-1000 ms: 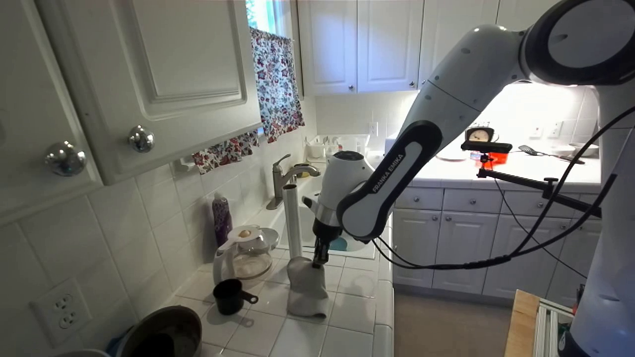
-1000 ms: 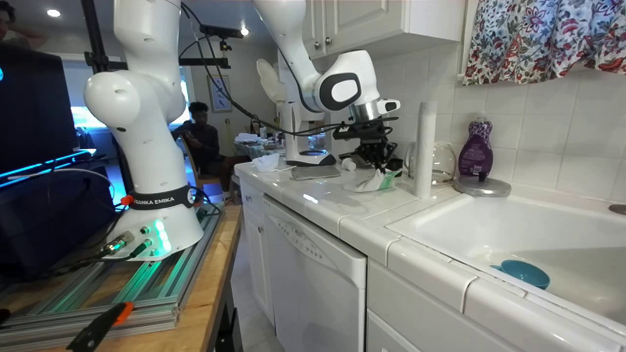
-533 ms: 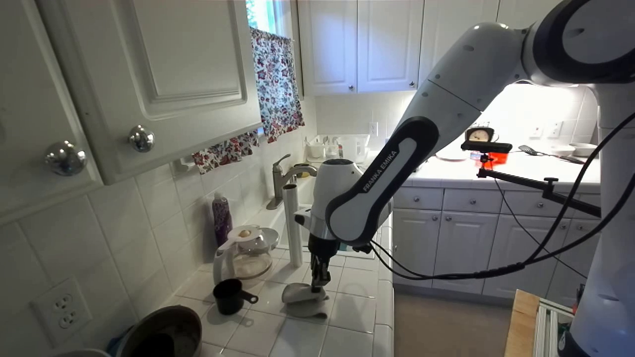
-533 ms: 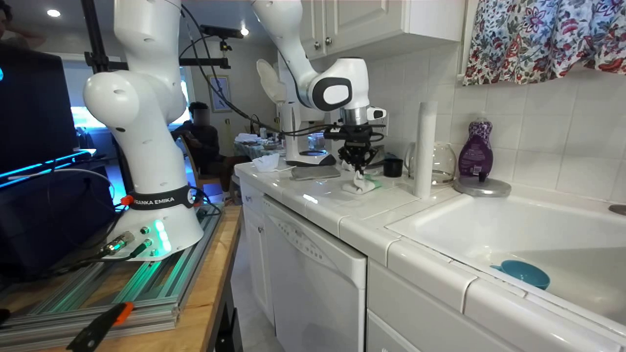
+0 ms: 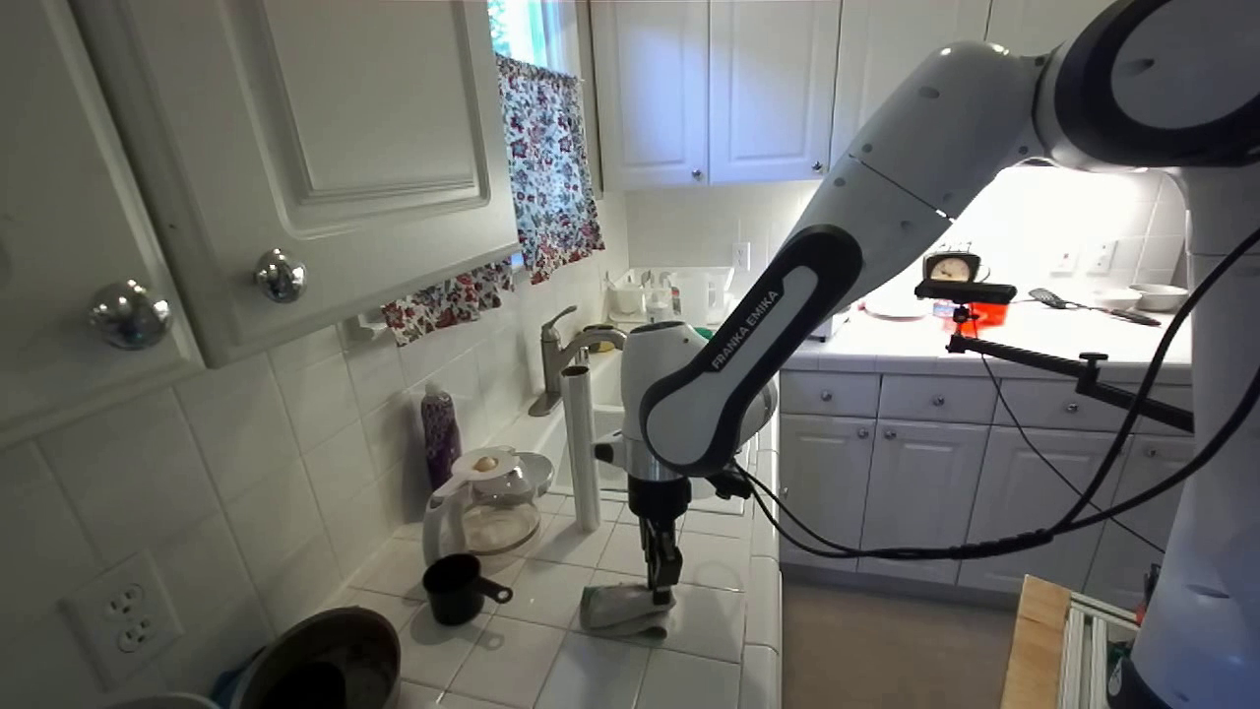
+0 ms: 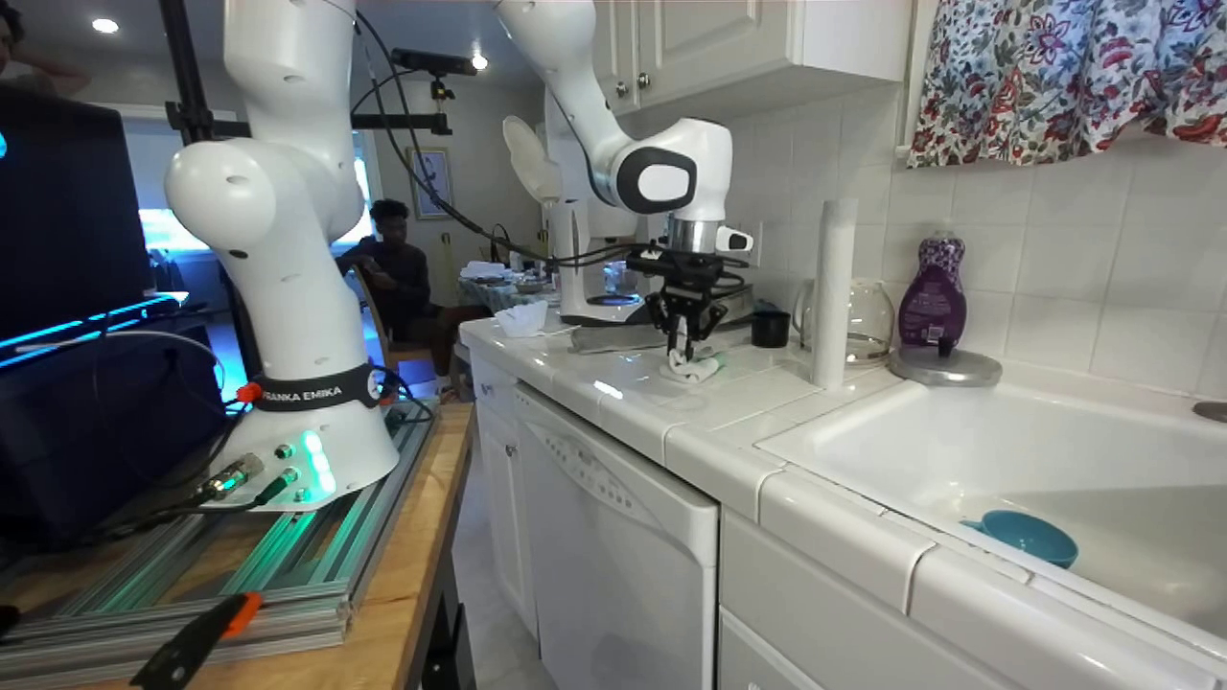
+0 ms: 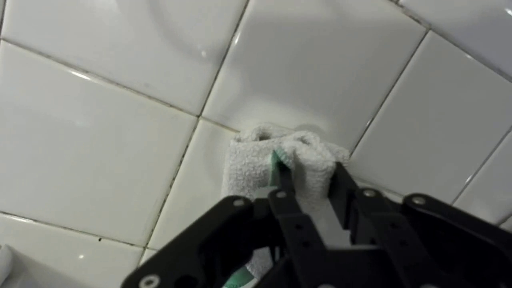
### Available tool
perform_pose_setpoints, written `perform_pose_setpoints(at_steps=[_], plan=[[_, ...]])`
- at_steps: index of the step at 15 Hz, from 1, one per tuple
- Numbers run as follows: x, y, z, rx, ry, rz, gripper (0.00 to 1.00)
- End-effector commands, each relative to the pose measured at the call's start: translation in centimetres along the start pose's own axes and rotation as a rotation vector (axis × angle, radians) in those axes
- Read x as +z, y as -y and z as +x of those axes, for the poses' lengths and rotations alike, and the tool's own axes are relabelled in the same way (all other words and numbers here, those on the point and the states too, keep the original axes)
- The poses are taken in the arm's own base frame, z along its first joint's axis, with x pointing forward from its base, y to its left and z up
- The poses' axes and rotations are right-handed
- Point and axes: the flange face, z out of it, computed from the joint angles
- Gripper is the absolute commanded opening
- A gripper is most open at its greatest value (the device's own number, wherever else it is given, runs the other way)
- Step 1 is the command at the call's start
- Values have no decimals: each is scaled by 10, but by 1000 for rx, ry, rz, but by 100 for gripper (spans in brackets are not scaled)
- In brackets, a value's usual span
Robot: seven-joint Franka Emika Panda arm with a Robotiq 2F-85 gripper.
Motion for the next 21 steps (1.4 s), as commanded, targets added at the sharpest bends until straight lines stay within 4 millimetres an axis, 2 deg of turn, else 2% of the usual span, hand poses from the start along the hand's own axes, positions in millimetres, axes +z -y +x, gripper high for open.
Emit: perform_pose_setpoints(at_steps=[1, 6, 7, 8, 9, 11, 12, 15, 17, 21], plan=[[-12, 1, -2, -3, 25, 11, 61], [-31, 1, -1, 0, 14, -22, 96], [-33, 0, -1, 3, 11, -26, 99], [-34, -2, -1, 3, 8, -24, 98], [-34, -6, -1, 6, 3, -23, 76], [-33, -13, -5, 30, -1, -35, 71], [-34, -16, -7, 41, -5, -47, 65], [-31, -26, -11, 59, 9, -82, 41], [-32, -30, -13, 67, 4, -90, 29], [-19, -34, -2, 46, 0, -69, 2]])
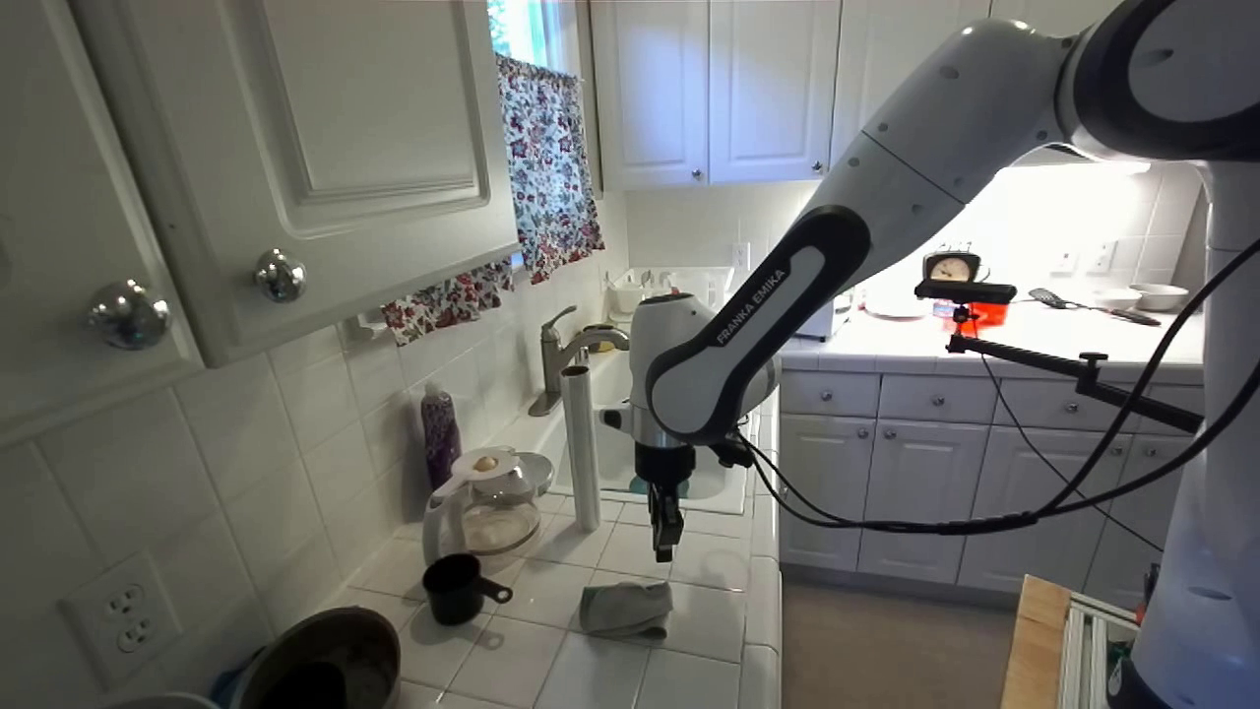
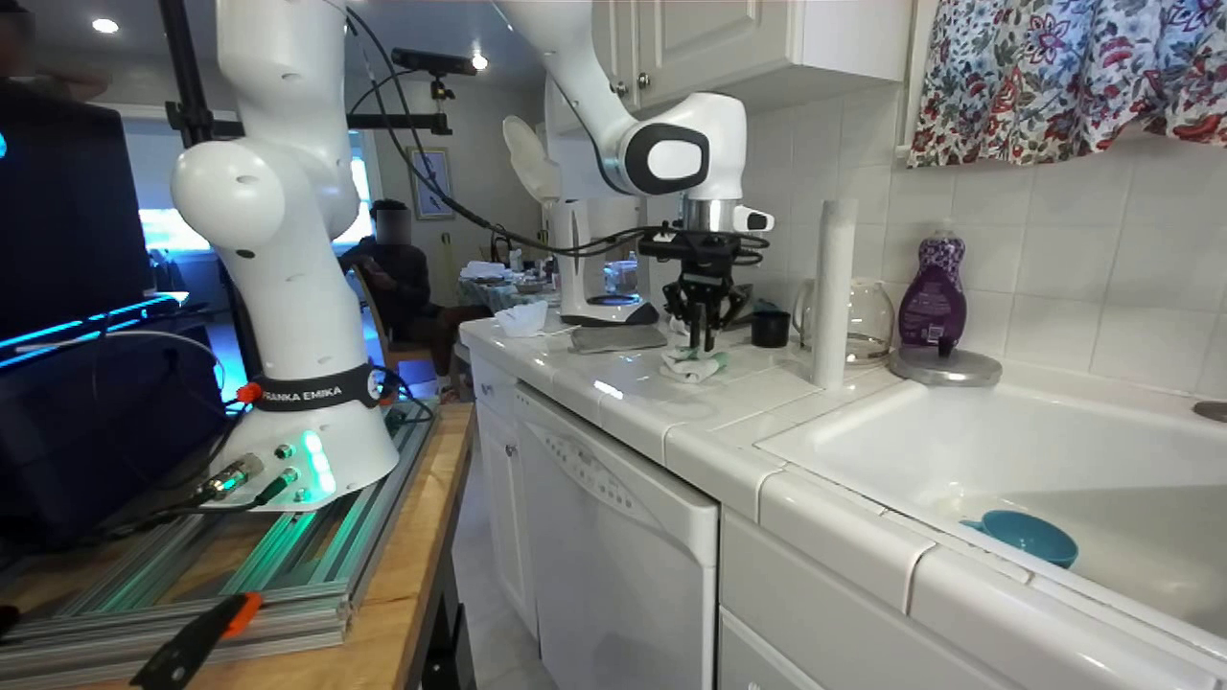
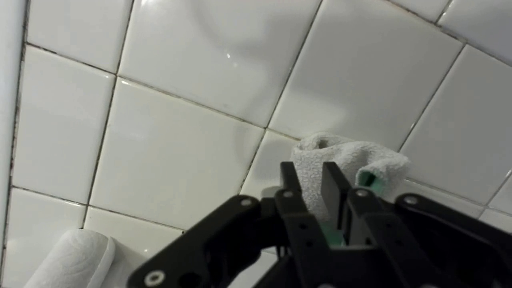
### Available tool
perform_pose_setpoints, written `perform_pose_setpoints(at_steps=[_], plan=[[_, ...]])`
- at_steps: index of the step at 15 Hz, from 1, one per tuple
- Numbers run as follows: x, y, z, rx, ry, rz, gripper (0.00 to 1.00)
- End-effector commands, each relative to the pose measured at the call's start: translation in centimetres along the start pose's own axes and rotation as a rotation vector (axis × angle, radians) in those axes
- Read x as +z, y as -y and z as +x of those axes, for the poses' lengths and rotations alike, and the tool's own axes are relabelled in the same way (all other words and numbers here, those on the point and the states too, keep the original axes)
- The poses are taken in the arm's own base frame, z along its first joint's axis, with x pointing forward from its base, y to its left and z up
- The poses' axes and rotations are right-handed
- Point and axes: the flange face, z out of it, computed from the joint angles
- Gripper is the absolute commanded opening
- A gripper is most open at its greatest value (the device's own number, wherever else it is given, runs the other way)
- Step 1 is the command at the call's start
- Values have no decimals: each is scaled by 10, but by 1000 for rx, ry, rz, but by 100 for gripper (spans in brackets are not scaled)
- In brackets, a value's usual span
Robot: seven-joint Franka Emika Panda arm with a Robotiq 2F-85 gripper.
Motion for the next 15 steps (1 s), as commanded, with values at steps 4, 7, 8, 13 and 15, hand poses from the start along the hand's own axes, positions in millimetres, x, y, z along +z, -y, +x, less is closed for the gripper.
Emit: perform_pose_setpoints(at_steps=[4, 7, 8, 13, 15], plan=[[31, -3, 22, -19, 16, 34, 0], [41, 8, 31, -41, 25, 70, 0], [43, 13, 32, -51, 25, 79, 0], [38, 26, 38, -61, 27, 40, 0], [38, 19, 38, -29, 30, 38, 0]])
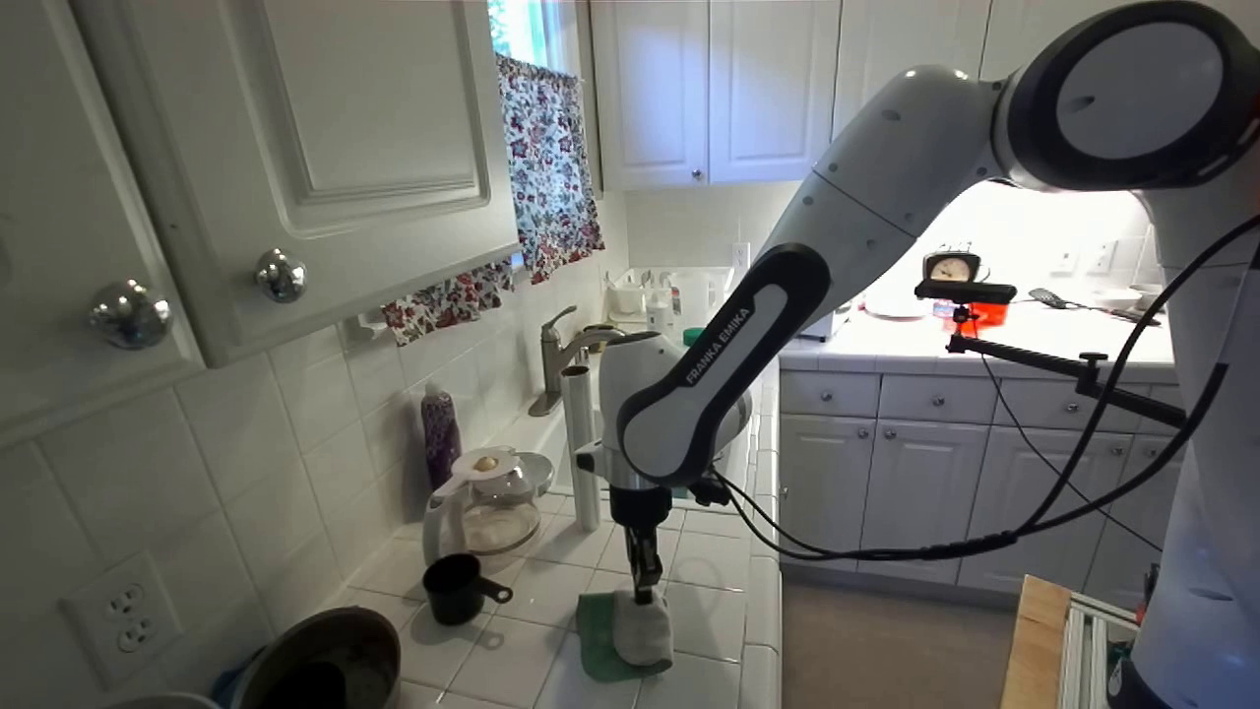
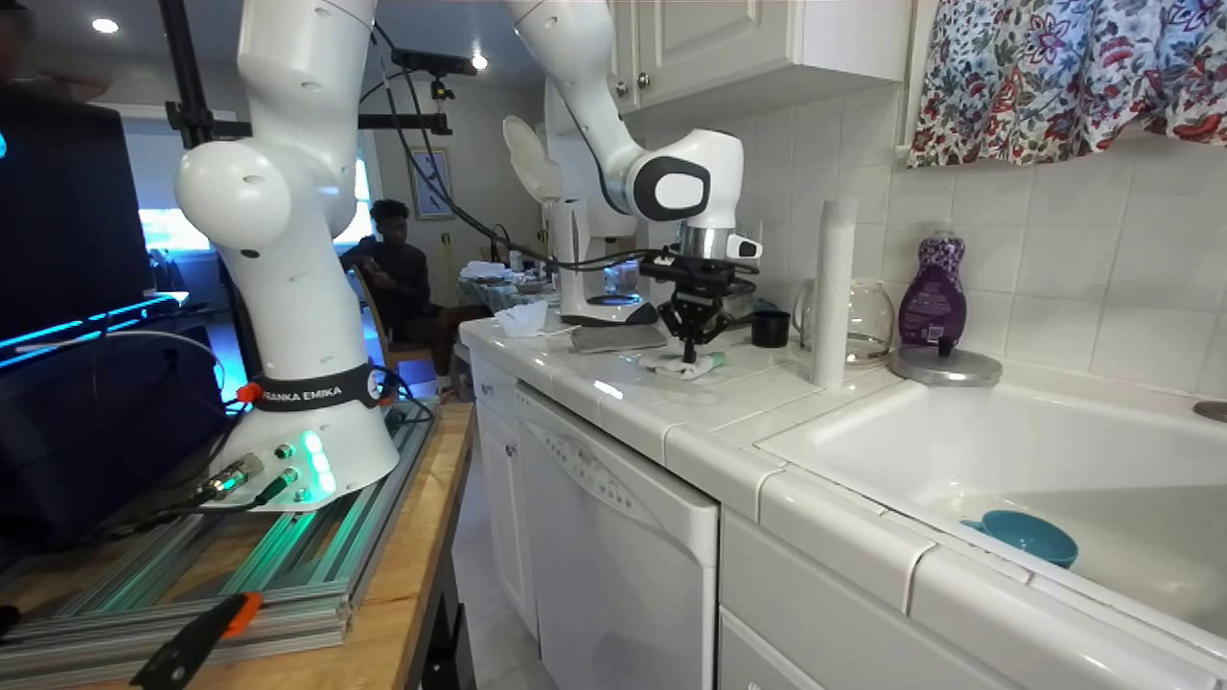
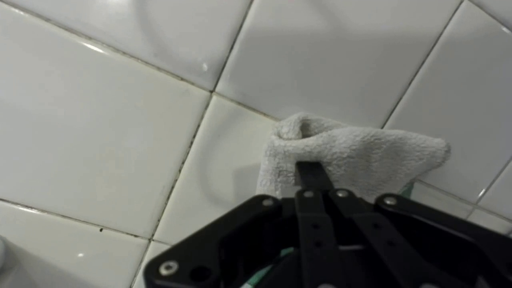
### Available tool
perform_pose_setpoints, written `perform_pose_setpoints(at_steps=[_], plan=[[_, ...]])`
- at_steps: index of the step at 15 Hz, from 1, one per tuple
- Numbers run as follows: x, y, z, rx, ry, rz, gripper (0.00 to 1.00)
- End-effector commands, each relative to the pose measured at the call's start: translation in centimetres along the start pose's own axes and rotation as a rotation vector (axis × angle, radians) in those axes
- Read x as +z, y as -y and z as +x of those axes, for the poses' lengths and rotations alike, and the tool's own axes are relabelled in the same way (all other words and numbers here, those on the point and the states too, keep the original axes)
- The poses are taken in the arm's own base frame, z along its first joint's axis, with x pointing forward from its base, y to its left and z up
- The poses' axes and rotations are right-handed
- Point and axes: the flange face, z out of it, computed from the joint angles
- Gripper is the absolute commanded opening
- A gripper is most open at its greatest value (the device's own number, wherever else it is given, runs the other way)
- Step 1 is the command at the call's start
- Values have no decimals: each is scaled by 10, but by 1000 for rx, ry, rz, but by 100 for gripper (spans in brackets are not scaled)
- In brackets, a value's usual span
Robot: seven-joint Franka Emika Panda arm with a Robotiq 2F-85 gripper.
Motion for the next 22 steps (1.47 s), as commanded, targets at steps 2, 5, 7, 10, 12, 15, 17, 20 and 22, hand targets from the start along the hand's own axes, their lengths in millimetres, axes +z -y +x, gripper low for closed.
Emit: perform_pose_setpoints(at_steps=[2, 5, 7, 10, 12, 15, 17, 20, 22], plan=[[-5, -12, -2, 77, 2, -30, 0], [-8, -19, -10, 104, 4, -28, 0], [-9, -21, -12, 111, 0, -29, 0], [-12, -21, -13, 112, -7, -36, 0], [-14, -18, -12, 102, -7, -39, 0], [-16, -15, -10, 86, -1, -43, 0], [-16, -15, -6, 63, -4, -58, 0], [-14, -18, -3, 51, -6, -39, 33], [-12, -21, -2, 37, -6, -25, 47]])
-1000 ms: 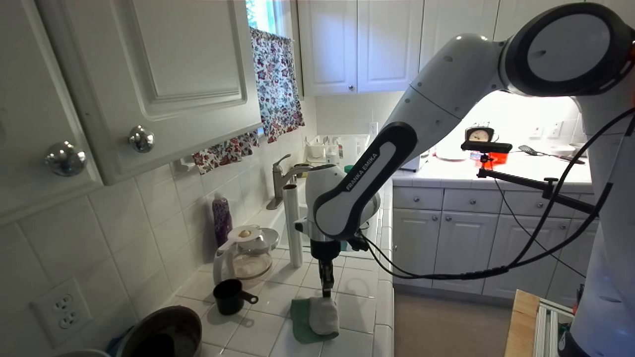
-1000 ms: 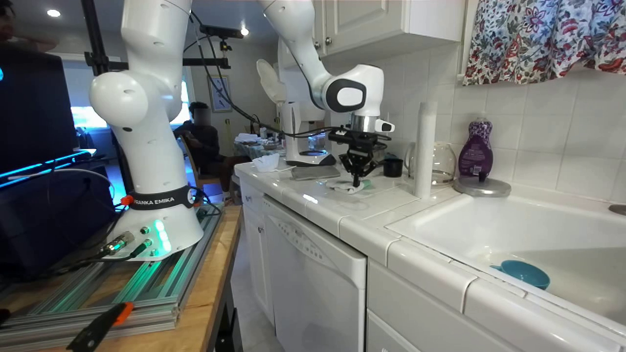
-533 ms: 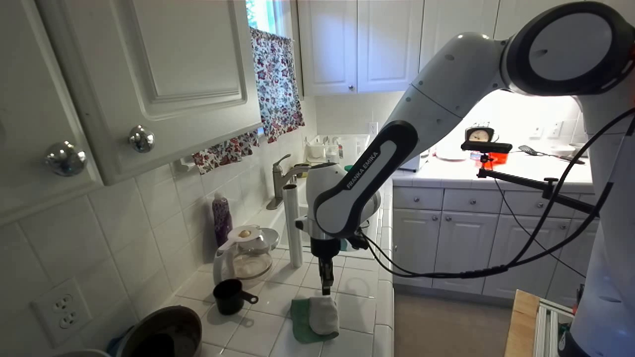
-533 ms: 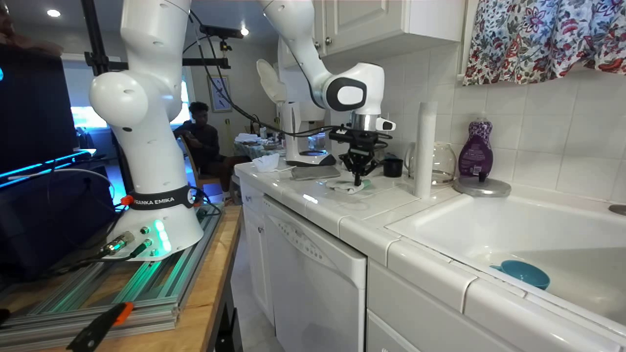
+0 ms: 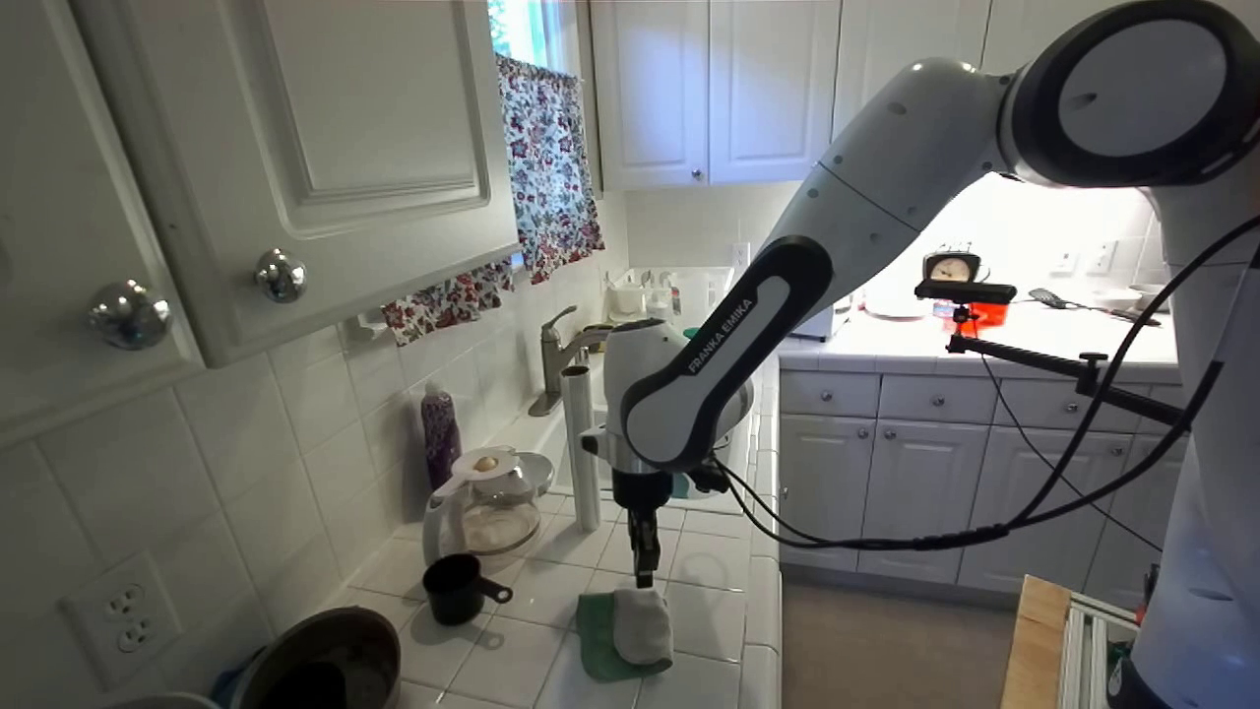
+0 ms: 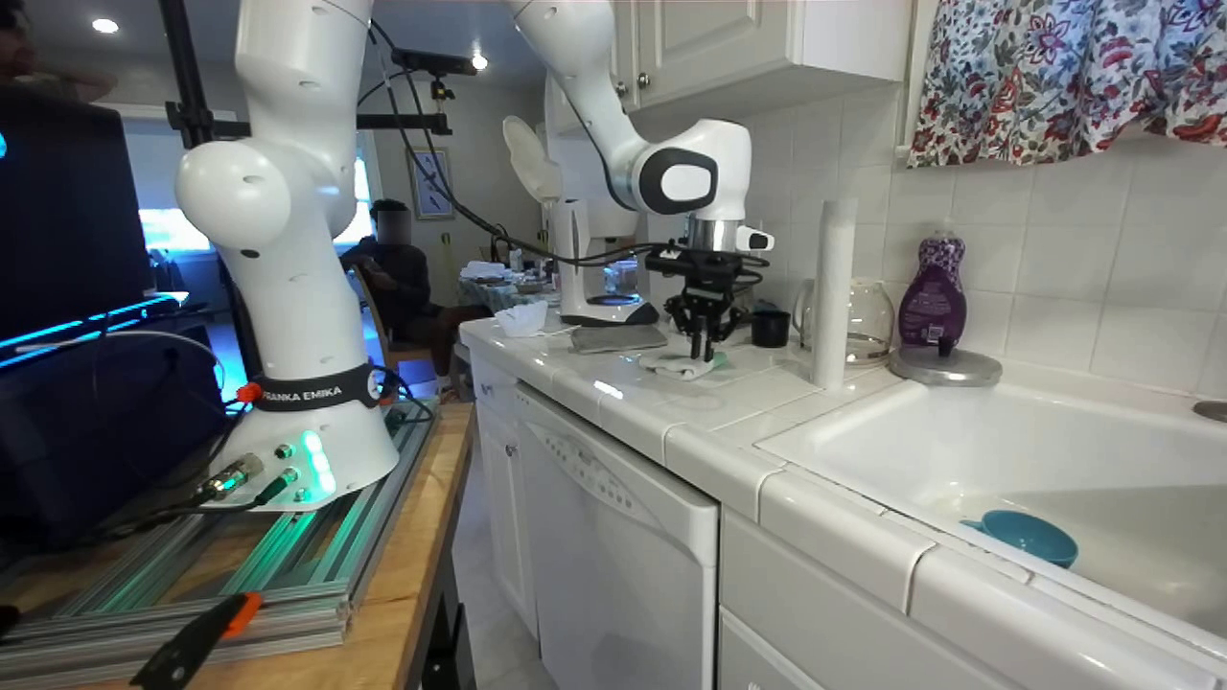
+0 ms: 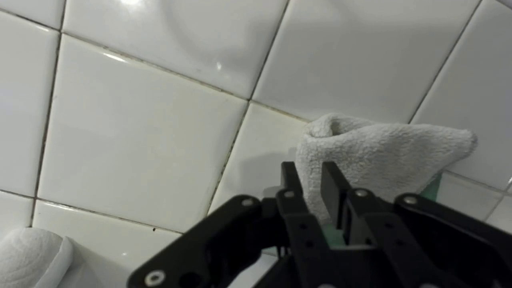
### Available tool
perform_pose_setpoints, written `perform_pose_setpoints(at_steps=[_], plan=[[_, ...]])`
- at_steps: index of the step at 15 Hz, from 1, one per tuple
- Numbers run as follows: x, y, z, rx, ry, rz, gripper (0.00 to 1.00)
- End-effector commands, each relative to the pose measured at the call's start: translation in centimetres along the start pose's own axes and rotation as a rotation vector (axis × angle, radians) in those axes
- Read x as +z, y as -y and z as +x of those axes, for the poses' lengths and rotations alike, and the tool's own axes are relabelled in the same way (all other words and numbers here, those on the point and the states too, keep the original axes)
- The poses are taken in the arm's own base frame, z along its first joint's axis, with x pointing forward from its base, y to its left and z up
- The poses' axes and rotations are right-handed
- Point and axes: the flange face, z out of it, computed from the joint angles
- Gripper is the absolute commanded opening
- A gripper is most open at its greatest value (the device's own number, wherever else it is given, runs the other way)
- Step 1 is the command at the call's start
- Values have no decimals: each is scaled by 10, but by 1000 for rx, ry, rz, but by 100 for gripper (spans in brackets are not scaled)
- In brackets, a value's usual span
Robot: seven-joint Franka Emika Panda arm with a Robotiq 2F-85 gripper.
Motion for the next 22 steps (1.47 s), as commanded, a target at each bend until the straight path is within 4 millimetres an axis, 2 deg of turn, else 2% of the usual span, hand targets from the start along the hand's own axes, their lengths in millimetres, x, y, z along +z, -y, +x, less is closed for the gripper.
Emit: perform_pose_setpoints(at_steps=[1, 7, 8, 10, 11, 13, 18, 22], plan=[[2, -3, 6, -46, -1, 13, 54], [15, -15, 16, -136, -28, 55, 96], [18, -18, 17, -141, -35, 69, 100], [25, -23, 17, -146, -48, 112, 96], [26, -23, 17, -143, -56, 123, 72], [29, -21, 18, -130, -65, 134, 71], [28, -16, 20, -97, -71, 154, 35], [26, -20, 14, -48, -64, 183, 7]])
